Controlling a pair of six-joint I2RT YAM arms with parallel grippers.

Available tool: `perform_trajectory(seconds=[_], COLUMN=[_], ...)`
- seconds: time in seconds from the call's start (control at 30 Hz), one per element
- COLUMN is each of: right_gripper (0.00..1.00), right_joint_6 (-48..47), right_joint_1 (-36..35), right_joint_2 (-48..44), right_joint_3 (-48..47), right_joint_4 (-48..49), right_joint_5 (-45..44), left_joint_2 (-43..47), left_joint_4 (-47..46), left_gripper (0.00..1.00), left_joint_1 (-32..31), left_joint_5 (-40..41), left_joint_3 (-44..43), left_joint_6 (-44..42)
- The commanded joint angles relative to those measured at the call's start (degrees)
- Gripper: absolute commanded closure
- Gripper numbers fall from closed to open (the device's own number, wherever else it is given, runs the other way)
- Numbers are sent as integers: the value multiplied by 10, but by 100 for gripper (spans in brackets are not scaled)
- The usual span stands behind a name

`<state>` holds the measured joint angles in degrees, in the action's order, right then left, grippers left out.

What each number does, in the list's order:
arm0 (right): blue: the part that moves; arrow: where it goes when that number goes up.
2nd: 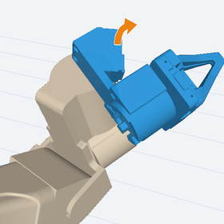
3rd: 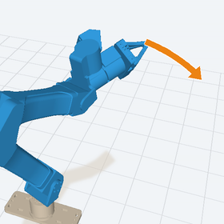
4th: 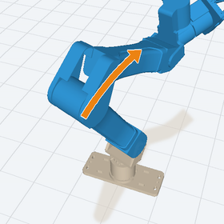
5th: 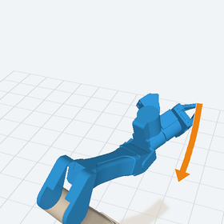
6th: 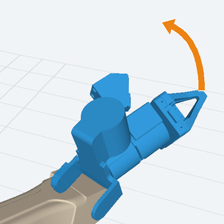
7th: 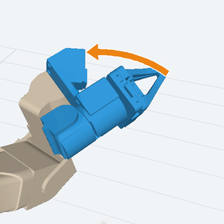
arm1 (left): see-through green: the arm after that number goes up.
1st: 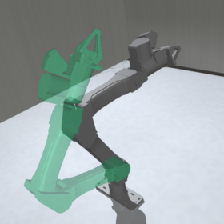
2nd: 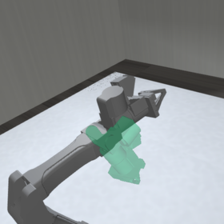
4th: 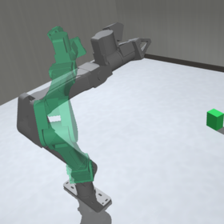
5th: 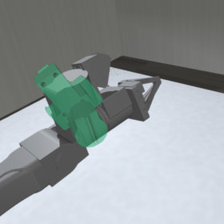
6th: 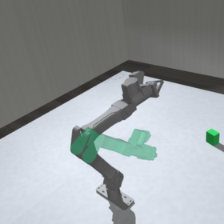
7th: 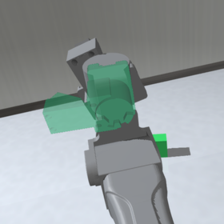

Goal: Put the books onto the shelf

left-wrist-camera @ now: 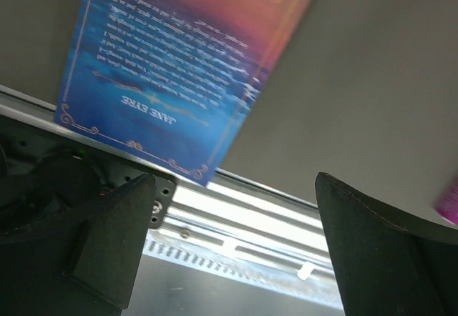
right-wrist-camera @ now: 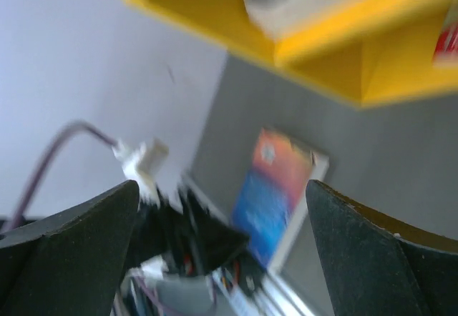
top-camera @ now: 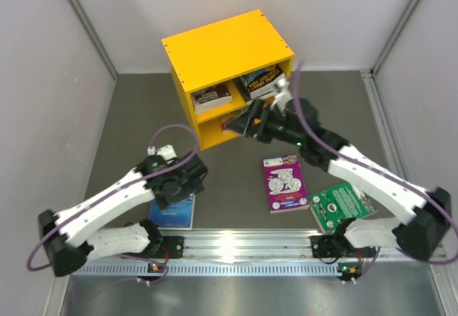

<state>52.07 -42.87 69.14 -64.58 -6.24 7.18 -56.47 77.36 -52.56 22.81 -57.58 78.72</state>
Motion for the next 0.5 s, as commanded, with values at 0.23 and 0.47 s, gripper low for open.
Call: perform_trajectory(seconds=[0.23, 0.47], right_gripper=[0, 0], right_joint_6=[0, -7], right_joint_1=[-78, -78], right_joint_2=[180, 166], right_joint_3=[35, 67], right_joint_4=[-10, -27], right_joint_5=[226, 237], left_joint_2=[-24, 26], left_joint_4=[-178, -283], left_gripper=[2, 2], left_joint_1=[282, 409], left_joint_5=[-33, -24], left_joint_3=[134, 167], left_joint_6=[-260, -259])
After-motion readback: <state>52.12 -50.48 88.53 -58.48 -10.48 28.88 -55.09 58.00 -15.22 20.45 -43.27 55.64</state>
